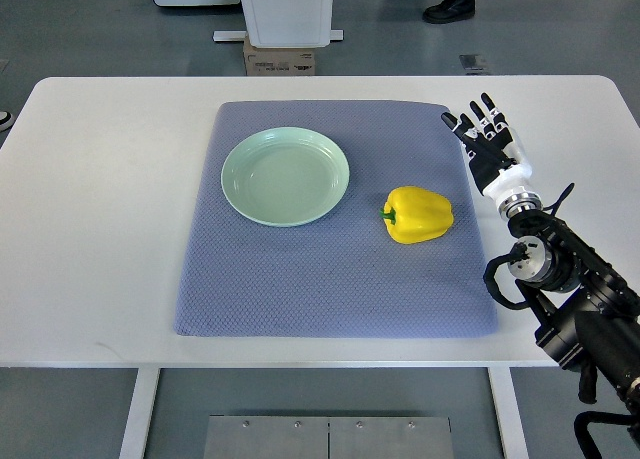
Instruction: Place yellow pepper on plate with right hand
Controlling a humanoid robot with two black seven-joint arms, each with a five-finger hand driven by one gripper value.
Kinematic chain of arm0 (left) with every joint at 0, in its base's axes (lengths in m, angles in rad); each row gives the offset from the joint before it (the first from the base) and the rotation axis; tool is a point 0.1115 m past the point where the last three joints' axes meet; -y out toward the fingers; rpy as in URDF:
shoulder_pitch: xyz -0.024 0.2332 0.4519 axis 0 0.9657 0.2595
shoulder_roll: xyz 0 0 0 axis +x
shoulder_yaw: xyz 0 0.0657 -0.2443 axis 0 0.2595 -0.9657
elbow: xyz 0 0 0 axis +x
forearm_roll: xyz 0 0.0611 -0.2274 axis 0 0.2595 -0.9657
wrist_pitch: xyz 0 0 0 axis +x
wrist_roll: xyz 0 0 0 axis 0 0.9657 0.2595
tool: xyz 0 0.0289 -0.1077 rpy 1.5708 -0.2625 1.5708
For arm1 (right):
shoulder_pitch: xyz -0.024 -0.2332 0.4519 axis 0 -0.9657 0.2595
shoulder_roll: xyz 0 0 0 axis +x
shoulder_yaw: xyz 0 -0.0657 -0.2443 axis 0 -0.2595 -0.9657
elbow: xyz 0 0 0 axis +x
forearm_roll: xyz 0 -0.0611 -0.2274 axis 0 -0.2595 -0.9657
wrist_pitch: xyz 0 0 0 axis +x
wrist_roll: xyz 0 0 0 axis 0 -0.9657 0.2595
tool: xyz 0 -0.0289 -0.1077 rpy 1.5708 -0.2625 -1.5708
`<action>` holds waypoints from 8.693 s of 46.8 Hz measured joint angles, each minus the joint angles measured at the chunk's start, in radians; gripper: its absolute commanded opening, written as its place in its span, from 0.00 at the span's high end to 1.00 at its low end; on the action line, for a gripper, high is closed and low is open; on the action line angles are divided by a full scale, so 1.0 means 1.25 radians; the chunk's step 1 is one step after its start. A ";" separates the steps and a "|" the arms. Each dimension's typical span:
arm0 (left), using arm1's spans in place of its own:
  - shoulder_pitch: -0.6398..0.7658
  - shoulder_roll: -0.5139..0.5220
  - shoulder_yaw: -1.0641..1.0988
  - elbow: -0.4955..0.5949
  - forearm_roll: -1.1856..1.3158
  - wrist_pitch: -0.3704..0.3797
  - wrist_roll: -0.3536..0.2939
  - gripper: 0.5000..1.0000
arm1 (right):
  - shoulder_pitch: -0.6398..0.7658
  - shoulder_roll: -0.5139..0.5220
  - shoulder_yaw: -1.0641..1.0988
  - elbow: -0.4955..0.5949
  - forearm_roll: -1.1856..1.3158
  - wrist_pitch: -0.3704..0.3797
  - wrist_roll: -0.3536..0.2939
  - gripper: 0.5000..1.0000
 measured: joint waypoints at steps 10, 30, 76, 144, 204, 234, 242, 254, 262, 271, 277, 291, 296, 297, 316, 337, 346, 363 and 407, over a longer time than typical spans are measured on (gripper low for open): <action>0.000 0.000 -0.001 0.000 -0.001 0.000 0.000 0.00 | 0.001 0.000 0.000 -0.002 0.000 0.000 0.000 0.00; 0.000 0.000 0.000 0.000 -0.001 0.000 0.000 0.00 | 0.003 0.000 -0.001 -0.002 -0.001 0.001 0.000 0.00; 0.000 0.000 0.000 0.000 -0.001 0.000 0.000 0.00 | 0.009 -0.026 -0.001 -0.001 -0.001 0.001 0.001 0.00; 0.000 0.000 0.000 0.000 -0.001 0.000 0.000 0.00 | 0.036 -0.192 -0.233 0.068 -0.135 0.100 0.011 0.00; 0.000 0.000 0.000 0.000 -0.001 0.000 0.000 0.00 | 0.289 -0.370 -0.809 0.173 -0.375 0.086 0.219 0.00; 0.000 0.000 0.000 0.000 -0.001 0.000 0.000 0.00 | 0.303 -0.344 -0.905 0.128 -0.383 0.016 0.219 0.11; 0.000 0.000 0.000 0.000 -0.001 0.000 0.000 0.00 | 0.303 -0.340 -0.919 0.119 -0.383 0.011 0.219 0.23; 0.000 0.000 0.000 0.000 -0.001 0.000 0.000 0.00 | 0.305 -0.341 -0.919 0.121 -0.383 0.011 0.219 0.48; 0.000 0.000 0.000 0.000 -0.001 0.000 0.000 0.00 | 0.306 -0.340 -0.919 0.121 -0.383 0.011 0.219 0.71; 0.000 0.000 0.000 0.000 -0.001 0.000 0.000 0.00 | 0.306 -0.339 -0.919 0.121 -0.383 0.012 0.219 1.00; 0.000 0.000 0.000 0.000 -0.001 0.000 0.000 0.00 | 0.306 -0.335 -0.916 0.120 -0.377 0.013 0.218 1.00; 0.000 0.000 0.000 0.000 -0.001 0.000 0.000 0.00 | 0.331 -0.333 -0.910 0.122 -0.369 0.022 0.196 1.00; 0.000 0.000 0.000 0.000 -0.001 0.000 0.000 0.00 | 0.351 -0.323 -0.910 0.122 -0.363 0.023 0.194 1.00; 0.000 0.000 0.000 0.000 -0.001 0.000 0.000 0.00 | 0.356 -0.322 -0.911 0.122 -0.362 0.023 0.194 1.00; 0.000 0.000 0.000 0.000 -0.001 0.000 0.000 0.00 | 0.414 -0.257 -0.911 0.121 -0.354 0.024 0.123 1.00; 0.000 0.000 0.000 0.000 -0.001 0.000 0.000 0.00 | 0.449 -0.144 -0.910 0.112 -0.340 0.023 0.021 1.00; 0.000 0.000 0.000 0.000 -0.001 0.000 0.000 0.00 | 0.457 -0.092 -0.905 0.113 -0.333 0.023 -0.043 1.00; 0.000 0.000 0.000 0.000 -0.001 0.000 0.000 0.00 | 0.453 -0.001 -0.812 0.092 -0.326 0.013 -0.176 1.00; 0.000 0.000 0.000 0.000 -0.001 0.000 0.000 0.00 | 0.411 0.000 -0.787 0.048 -0.317 -0.050 -0.273 1.00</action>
